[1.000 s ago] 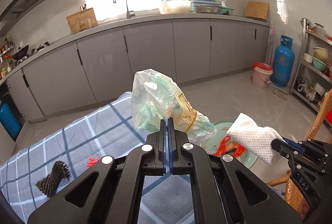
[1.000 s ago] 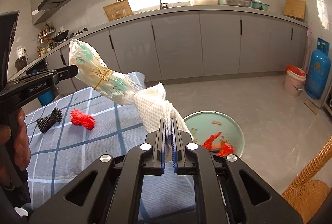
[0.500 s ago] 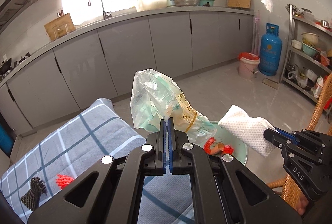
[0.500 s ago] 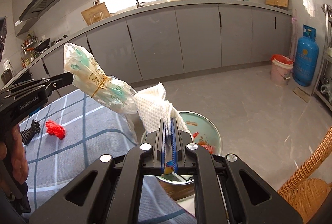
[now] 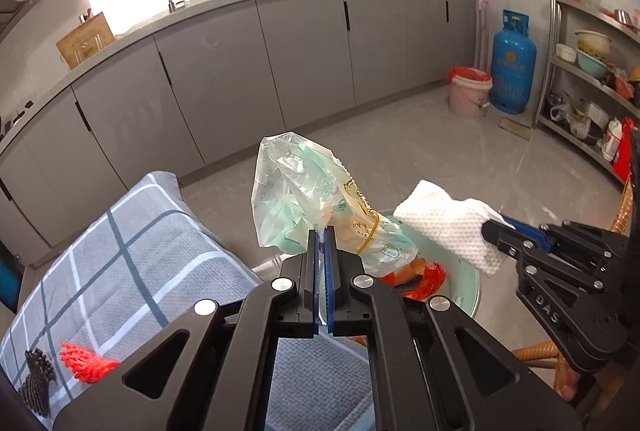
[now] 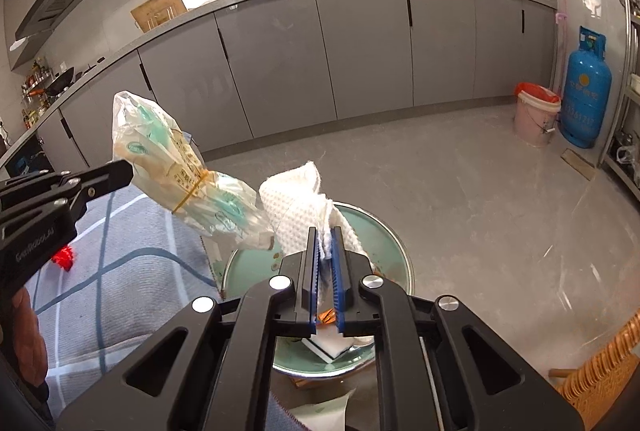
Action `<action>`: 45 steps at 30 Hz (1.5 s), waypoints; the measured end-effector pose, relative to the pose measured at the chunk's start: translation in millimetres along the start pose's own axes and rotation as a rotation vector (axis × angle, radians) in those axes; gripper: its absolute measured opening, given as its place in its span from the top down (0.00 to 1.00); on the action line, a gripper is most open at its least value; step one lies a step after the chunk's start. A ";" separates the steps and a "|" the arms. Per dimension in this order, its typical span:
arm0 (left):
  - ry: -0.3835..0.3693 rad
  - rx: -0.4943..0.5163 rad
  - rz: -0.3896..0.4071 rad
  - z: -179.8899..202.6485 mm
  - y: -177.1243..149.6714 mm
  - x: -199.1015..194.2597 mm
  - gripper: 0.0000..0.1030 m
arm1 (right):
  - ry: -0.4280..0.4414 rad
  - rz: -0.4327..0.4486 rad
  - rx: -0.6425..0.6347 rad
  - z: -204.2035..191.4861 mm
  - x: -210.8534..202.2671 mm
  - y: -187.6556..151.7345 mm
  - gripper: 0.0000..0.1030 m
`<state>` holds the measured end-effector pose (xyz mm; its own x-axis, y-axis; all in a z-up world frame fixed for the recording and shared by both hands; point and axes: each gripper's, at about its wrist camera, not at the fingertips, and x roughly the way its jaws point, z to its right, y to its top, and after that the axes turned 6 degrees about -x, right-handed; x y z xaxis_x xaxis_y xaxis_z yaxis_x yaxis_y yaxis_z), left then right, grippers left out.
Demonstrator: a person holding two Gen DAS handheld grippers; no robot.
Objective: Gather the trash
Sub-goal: 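Open both grippers to drop the bag and towel into the basin, then move both tools back over the table toward the mesh nets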
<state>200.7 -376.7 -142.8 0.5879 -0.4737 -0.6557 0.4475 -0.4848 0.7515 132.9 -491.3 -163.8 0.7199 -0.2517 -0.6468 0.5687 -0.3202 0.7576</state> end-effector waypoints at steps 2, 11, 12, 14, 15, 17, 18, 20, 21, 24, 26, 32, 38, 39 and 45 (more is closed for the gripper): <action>0.001 0.007 -0.021 4.0 -3.6 11.9 0.77 | -0.011 -0.014 0.010 3.6 13.8 -3.6 0.60; 0.028 0.017 -0.055 -1.7 -13.3 23.1 0.39 | -0.045 -0.022 0.065 15.4 22.9 -15.0 0.42; 0.030 0.011 -0.057 -3.8 -13.5 22.0 0.36 | -0.049 -0.020 0.071 16.6 20.6 -15.1 0.40; 0.035 0.006 -0.050 -5.7 -13.9 18.1 0.30 | -0.054 -0.014 0.083 16.8 14.7 -15.6 0.37; 0.036 0.005 -0.046 -6.8 -14.3 14.9 0.29 | -0.055 -0.012 0.084 16.1 11.8 -15.2 0.37; 0.038 0.001 -0.043 -9.2 -15.3 8.7 0.26 | -0.053 -0.009 0.081 11.9 6.1 -14.3 0.36; 0.039 -0.002 -0.039 -10.3 -15.4 5.9 0.26 | -0.051 -0.006 0.080 10.1 3.4 -13.5 0.36; 0.045 -0.012 -0.034 -15.1 -16.9 -1.5 0.25 | -0.045 -0.001 0.074 7.0 -1.2 -11.7 0.35; 0.046 -0.018 -0.033 -17.4 -17.5 -4.5 0.25 | -0.040 0.003 0.071 3.2 -4.0 -11.1 0.34; 0.054 -0.035 -0.029 -26.4 -21.1 -16.1 0.24 | -0.026 0.009 0.063 -7.9 -11.0 -8.5 0.33; 0.063 -0.044 -0.025 -32.6 -23.8 -23.6 0.24 | -0.014 0.012 0.053 -17.4 -15.3 -8.1 0.32; 0.104 -0.091 -0.027 -62.4 -41.1 -46.3 0.23 | 0.033 0.018 0.008 -55.0 -25.3 -5.1 0.31; 0.152 -0.143 -0.036 -100.2 -62.6 -66.1 0.23 | 0.083 0.009 -0.051 -94.6 -27.9 -2.9 0.30; 0.160 -0.150 -0.035 -105.3 -64.8 -68.6 0.23 | 0.092 0.008 -0.065 -102.9 -28.3 -2.5 0.30; 0.198 -0.200 -0.041 -139.2 -83.5 -83.3 0.23 | 0.125 0.002 -0.119 -140.8 -29.5 -2.3 0.30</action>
<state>208.2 -194.4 -140.8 0.6776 -0.2946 -0.6738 0.5864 -0.3365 0.7368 166.3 -354.6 -134.1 0.7606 -0.1338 -0.6353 0.6053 -0.2078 0.7684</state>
